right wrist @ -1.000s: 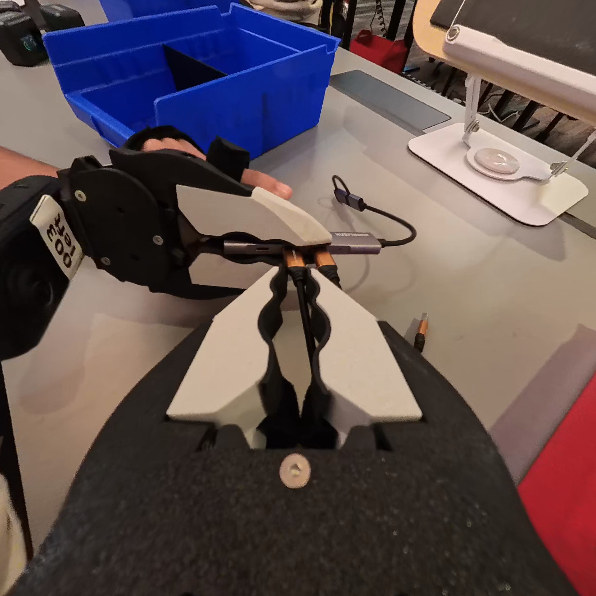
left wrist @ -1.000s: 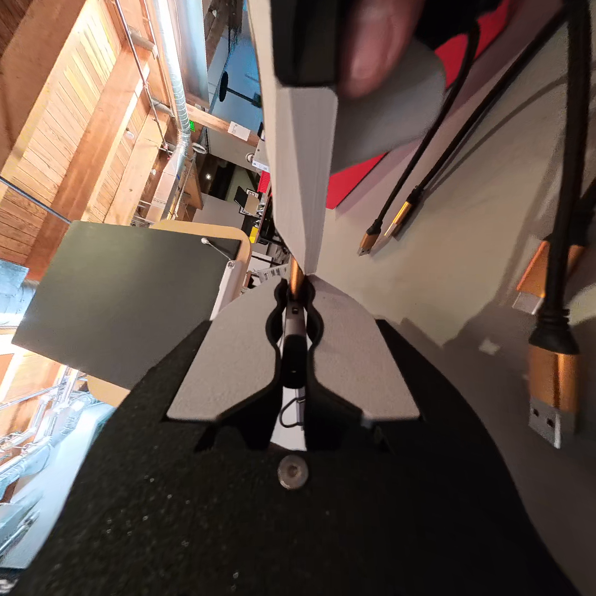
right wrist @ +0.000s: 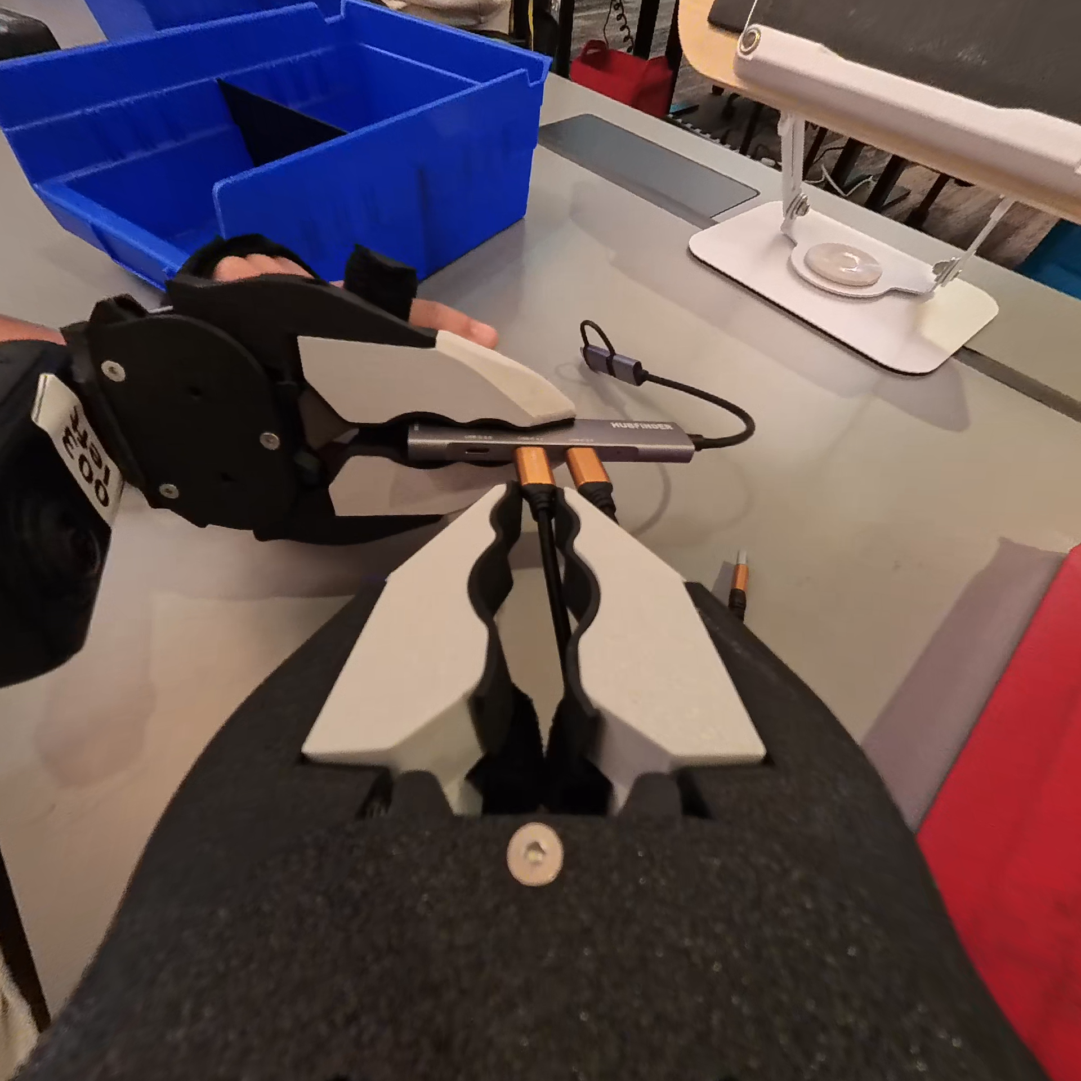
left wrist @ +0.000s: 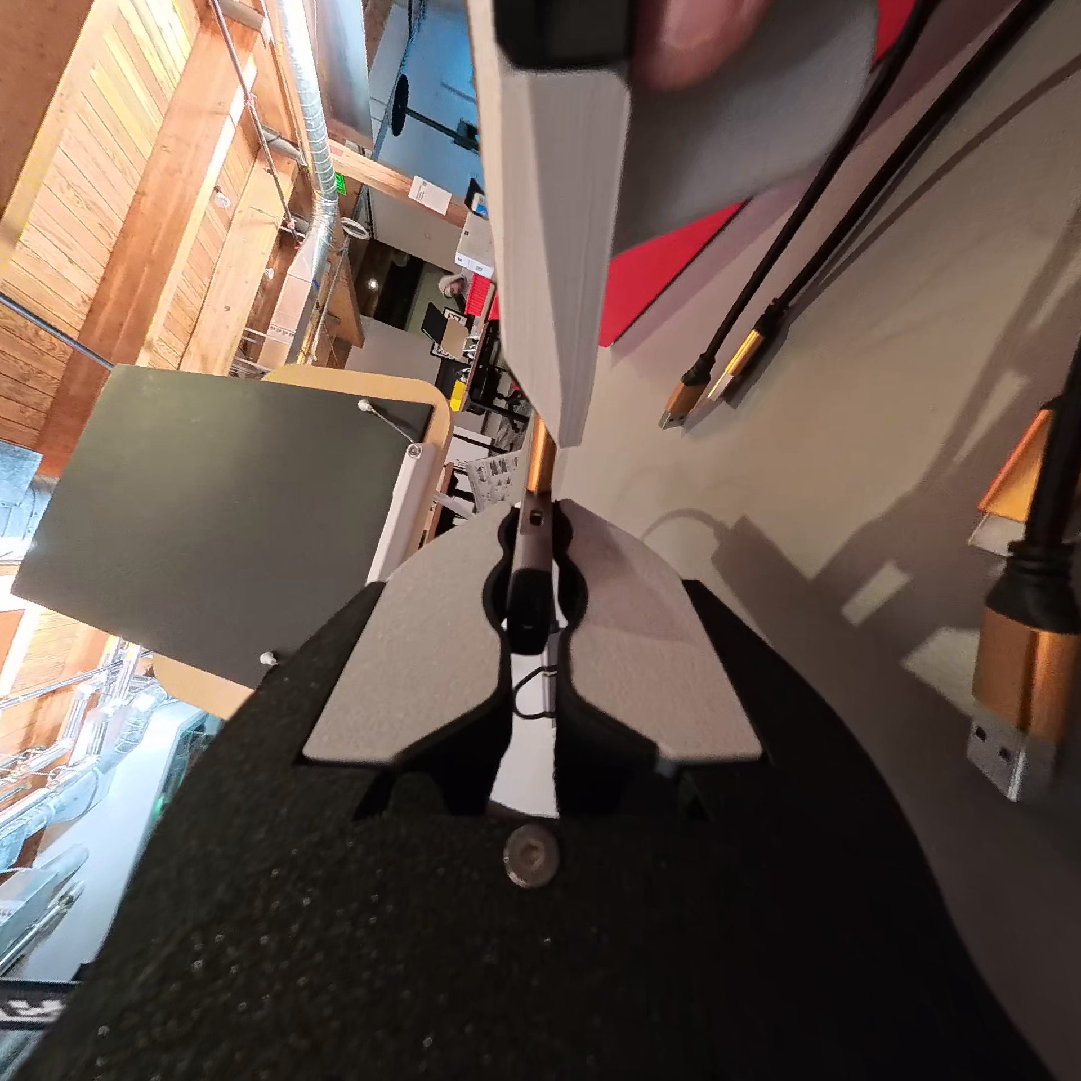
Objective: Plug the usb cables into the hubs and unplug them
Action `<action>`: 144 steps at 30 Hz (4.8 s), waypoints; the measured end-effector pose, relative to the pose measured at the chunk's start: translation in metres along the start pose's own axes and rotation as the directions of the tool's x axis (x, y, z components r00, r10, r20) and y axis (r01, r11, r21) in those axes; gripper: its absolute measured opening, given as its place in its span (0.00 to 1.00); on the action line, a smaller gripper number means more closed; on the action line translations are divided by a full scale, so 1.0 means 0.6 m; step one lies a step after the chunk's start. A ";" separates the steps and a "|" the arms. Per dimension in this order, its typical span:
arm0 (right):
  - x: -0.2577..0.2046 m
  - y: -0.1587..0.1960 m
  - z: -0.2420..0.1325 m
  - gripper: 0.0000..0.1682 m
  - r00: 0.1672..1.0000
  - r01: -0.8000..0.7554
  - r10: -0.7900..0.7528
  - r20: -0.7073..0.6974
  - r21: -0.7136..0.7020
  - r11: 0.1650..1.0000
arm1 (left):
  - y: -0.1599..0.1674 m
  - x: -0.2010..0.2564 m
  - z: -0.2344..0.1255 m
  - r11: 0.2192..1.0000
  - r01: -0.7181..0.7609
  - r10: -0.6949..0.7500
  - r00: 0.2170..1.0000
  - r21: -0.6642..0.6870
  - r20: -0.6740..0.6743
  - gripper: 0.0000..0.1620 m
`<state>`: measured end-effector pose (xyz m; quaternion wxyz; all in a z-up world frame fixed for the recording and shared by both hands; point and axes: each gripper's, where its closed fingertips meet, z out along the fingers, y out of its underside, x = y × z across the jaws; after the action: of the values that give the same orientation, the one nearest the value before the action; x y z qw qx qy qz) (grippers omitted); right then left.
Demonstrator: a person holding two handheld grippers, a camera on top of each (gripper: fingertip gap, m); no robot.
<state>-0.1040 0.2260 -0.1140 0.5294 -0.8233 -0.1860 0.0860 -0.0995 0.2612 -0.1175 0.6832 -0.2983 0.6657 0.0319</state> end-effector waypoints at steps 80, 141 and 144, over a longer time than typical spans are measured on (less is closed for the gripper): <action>0.002 -0.005 -0.038 0.06 0.997 -0.073 0.073 0.006 0.130 0.989 | -0.046 0.011 0.007 0.966 0.212 -0.202 0.976 0.146 -0.080 0.07; -0.051 -0.060 -0.049 0.03 0.882 -0.152 0.057 0.468 0.169 0.974 | -0.106 -0.021 -0.093 0.376 0.890 -0.468 -0.057 -0.257 -0.882 0.05; -0.050 -0.059 -0.048 0.02 0.881 -0.153 0.062 0.469 0.158 0.976 | -0.105 -0.019 -0.092 0.377 0.893 -0.474 -0.043 -0.246 -0.880 0.05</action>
<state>-0.1291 0.2029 -0.0715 0.5407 -0.7339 -0.2513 0.3256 -0.1218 0.1886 -0.0805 0.1944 -0.4153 0.6353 -0.6215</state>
